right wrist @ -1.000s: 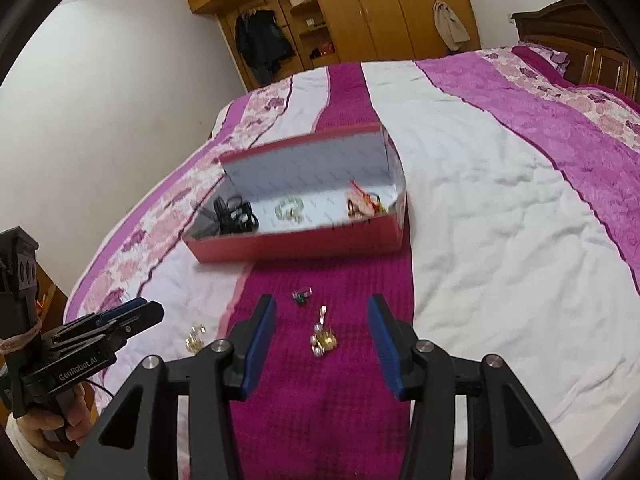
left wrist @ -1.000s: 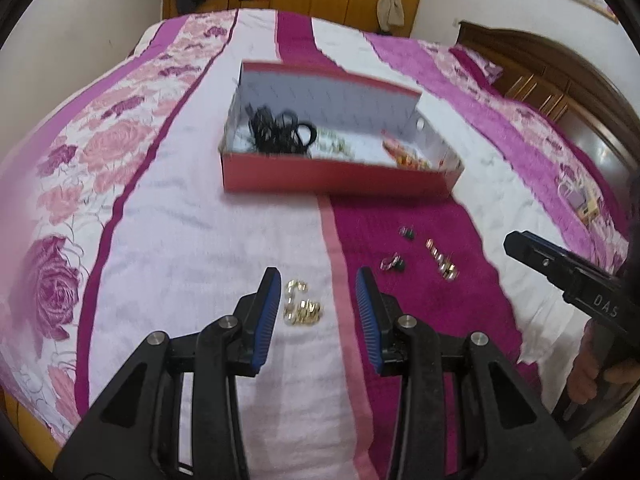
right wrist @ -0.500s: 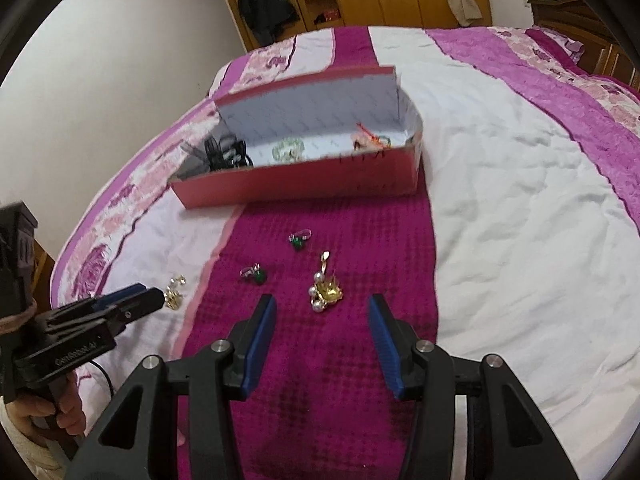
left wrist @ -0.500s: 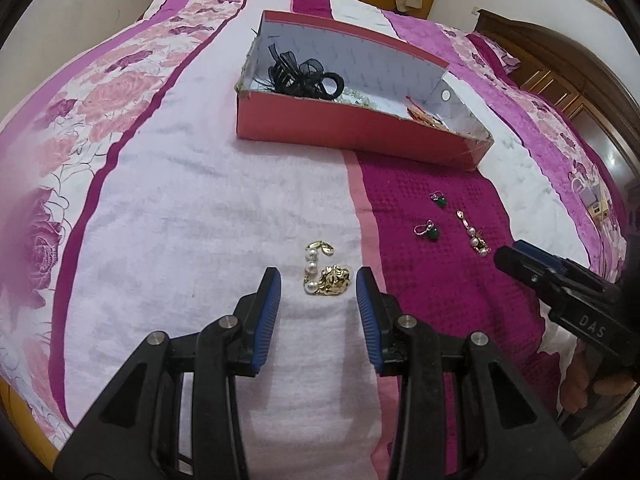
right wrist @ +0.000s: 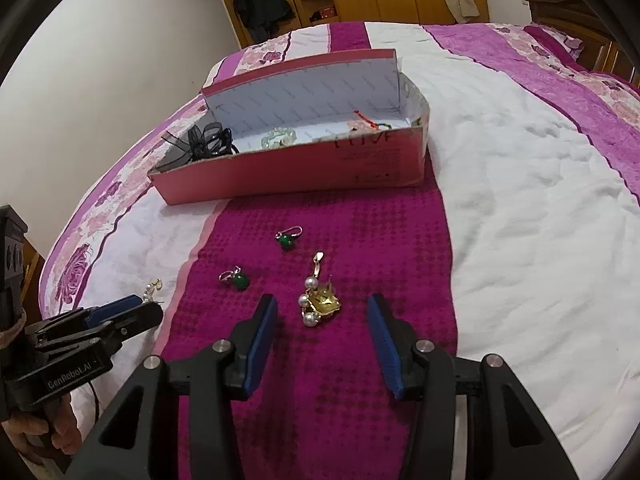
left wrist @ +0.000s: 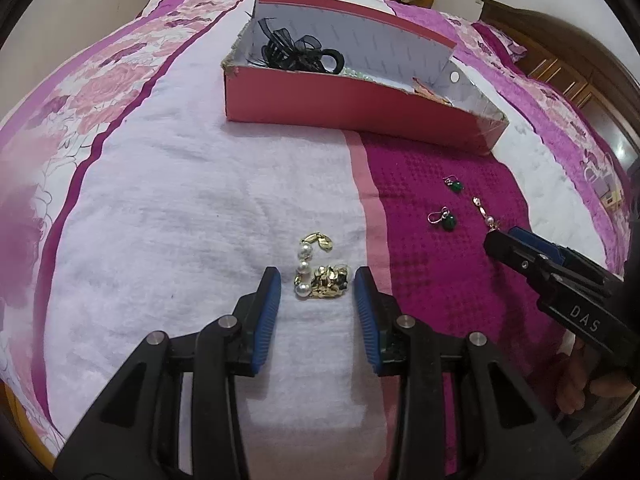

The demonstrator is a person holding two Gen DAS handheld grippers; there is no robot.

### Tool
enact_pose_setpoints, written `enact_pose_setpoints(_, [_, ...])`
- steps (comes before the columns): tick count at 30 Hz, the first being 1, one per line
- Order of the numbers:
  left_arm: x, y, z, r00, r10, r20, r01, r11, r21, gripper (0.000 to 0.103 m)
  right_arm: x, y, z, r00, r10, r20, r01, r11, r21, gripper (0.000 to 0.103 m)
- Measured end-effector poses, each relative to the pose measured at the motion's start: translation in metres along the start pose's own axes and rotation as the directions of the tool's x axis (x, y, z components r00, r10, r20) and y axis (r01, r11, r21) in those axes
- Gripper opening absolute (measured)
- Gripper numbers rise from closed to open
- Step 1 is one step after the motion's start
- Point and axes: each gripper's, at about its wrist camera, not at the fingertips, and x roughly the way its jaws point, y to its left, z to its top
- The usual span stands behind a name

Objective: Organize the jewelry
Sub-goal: 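Grasp the gold pearl brooch with the left gripper while the right grasps the gold earring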

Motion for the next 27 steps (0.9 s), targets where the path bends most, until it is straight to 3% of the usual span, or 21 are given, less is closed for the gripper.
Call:
enact_pose_setpoints(4, [0.001,0.000,0.001,1.000,-0.005,0.006,0.005,1.000,0.008,0.020,0.005,0.002,-0.003,1.000,-0.016,0.003,0.016,1.000,-0.022,0.049])
enact_pose_setpoints(7, [0.002,0.001,0.001,1.000,-0.006,0.007,0.006,1.000,0.012,0.017,0.008,0.004,-0.006,0.999,-0.034,0.012,0.034,0.999,-0.039,0.041])
enact_pose_setpoints(12, [0.000,-0.002,0.002,1.000,0.001,0.014,-0.001,1.000,0.015,0.015,0.009,0.001,-0.006,1.000,-0.002,0.002,0.002,0.999,-0.033,0.016])
enact_pose_setpoints(18, [-0.011,-0.001,0.004,0.999,-0.031,0.044,0.032,1.000,-0.002,0.015,0.000,-0.005,-0.006,0.998,0.061,0.015,-0.061,0.998,-0.001,0.013])
enact_pose_setpoints(27, [-0.036,-0.010,0.010,0.991,-0.060,0.122,0.060,0.998,0.004,0.015,-0.019,-0.001,-0.006,0.996,0.077,0.053,-0.076,0.997,-0.017,0.013])
